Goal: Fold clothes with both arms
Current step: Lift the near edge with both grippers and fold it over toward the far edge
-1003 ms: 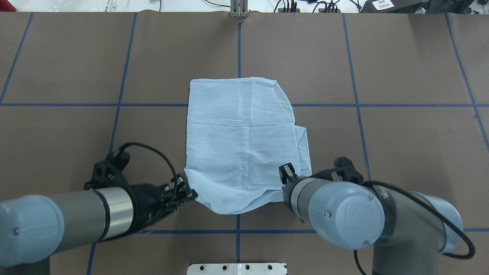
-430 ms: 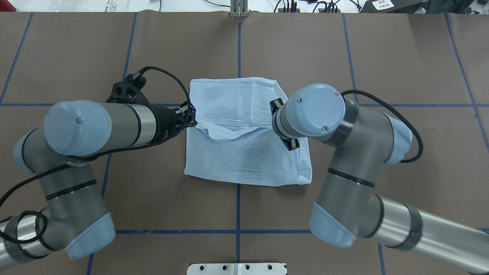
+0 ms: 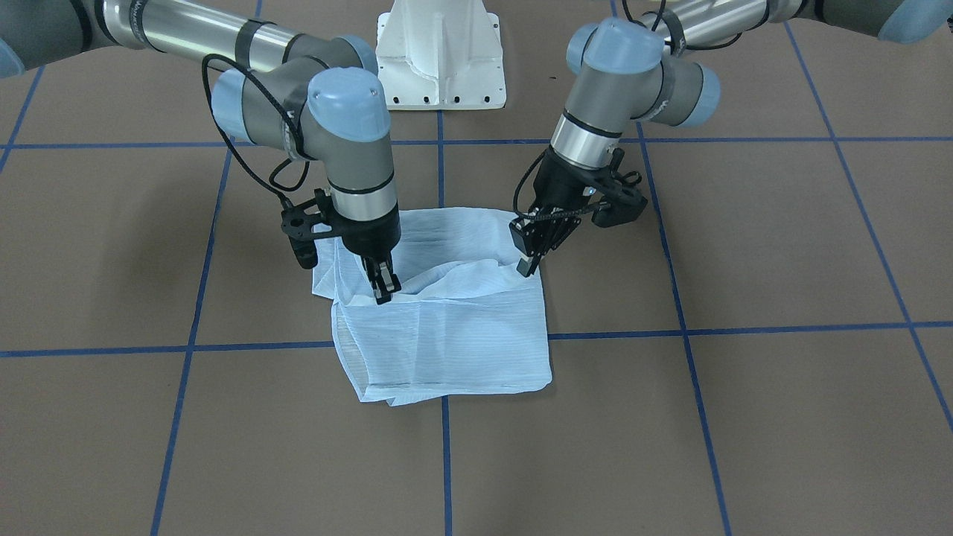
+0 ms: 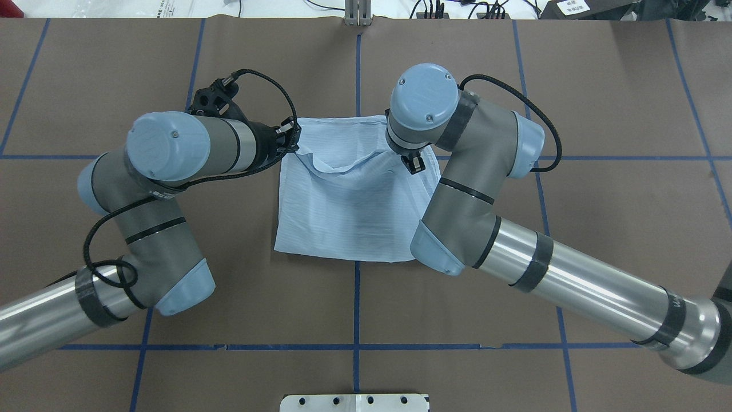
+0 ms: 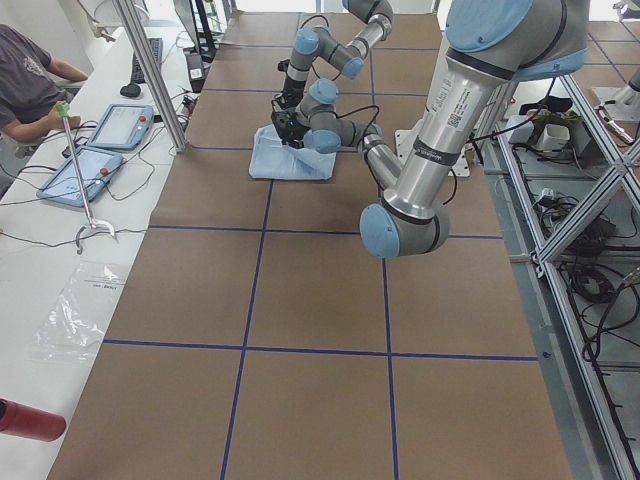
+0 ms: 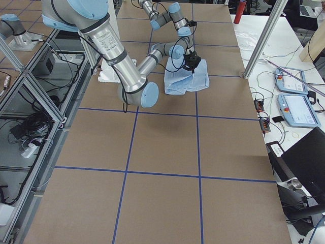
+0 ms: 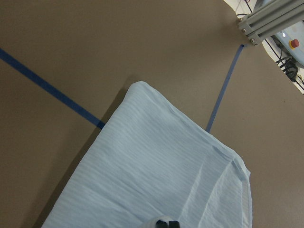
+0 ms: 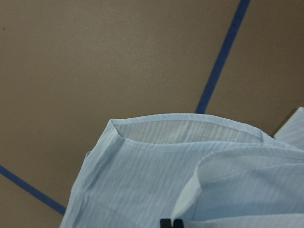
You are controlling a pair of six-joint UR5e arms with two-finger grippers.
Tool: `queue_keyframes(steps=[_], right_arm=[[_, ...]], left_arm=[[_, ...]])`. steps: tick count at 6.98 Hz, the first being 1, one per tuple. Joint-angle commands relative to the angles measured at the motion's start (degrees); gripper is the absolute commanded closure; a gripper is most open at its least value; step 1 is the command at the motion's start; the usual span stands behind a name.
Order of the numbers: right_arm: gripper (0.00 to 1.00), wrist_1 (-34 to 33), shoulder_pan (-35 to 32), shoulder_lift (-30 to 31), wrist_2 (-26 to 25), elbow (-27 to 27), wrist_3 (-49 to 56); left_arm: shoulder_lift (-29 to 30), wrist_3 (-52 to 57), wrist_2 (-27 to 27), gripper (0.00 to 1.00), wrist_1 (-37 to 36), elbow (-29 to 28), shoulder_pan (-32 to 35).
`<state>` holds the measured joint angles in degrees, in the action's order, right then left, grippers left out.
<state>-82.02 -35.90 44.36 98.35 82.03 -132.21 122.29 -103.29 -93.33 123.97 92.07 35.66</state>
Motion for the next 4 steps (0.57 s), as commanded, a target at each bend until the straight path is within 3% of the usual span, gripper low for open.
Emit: queue_keyframes(steps=[1, 4], right_arm=[[1.00, 6.68, -0.84, -3.64, 0.61, -10.45, 2.03], [1.00, 12.40, -2.59, -5.77, 0.70, -16.64, 4.67]], left_arm=[[3.47, 2.38, 0.07, 1.00, 8.10, -12.31, 2.04], [5.58, 3.71, 0.07, 1.00, 12.70, -19.29, 3.28]])
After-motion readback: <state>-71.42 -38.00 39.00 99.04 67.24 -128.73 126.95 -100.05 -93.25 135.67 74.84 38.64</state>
